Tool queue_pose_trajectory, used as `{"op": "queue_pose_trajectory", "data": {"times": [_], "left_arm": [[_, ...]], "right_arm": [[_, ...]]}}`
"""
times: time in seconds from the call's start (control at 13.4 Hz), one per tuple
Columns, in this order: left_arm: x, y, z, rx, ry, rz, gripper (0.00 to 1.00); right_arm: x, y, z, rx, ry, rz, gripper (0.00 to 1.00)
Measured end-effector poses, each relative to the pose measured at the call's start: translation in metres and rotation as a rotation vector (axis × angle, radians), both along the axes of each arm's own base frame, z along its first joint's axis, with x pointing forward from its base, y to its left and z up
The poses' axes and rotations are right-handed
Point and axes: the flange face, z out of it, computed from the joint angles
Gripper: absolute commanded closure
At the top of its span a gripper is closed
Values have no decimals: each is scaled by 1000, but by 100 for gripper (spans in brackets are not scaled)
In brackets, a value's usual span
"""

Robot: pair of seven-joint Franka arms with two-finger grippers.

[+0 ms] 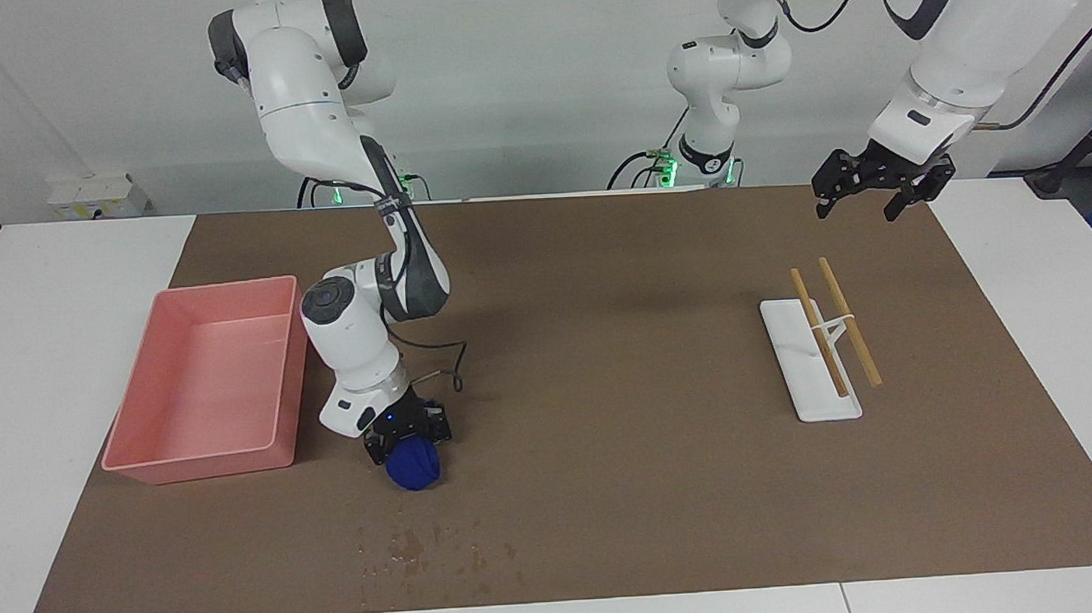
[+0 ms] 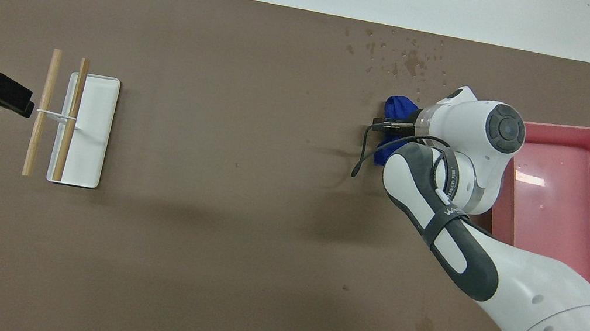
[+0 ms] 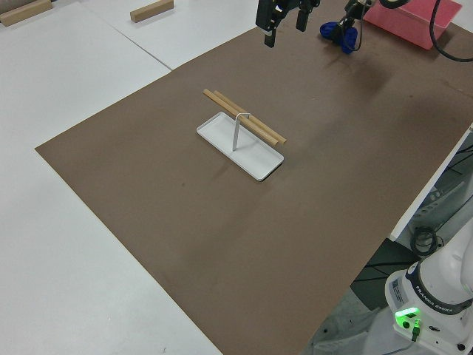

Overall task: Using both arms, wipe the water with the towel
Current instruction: 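Rub the towel back and forth over the wet spot with the right gripper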

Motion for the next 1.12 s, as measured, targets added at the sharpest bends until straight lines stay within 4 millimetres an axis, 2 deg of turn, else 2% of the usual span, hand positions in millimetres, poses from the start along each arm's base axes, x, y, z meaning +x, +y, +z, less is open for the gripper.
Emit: {"op": "queue_pose_trajectory", "data": {"times": [0.3, 0.52, 0.75, 0.89, 1.12], "left_arm": [[0, 0, 0, 0, 0, 0, 0], [0, 0, 0, 0, 0, 0, 0], [0, 0, 0, 0, 0, 0, 0], [0, 0, 0, 0, 0, 0, 0], [0, 0, 0, 0, 0, 0, 0]], "right_arm": [[-1, 2, 0, 9, 9, -8, 100], [1, -1, 1, -69, -29, 125, 100], [3, -4, 4, -227, -74, 281, 100], [6, -13, 5, -326, -100, 397, 100], [12, -43, 8, -391, -81, 530, 100]]}}
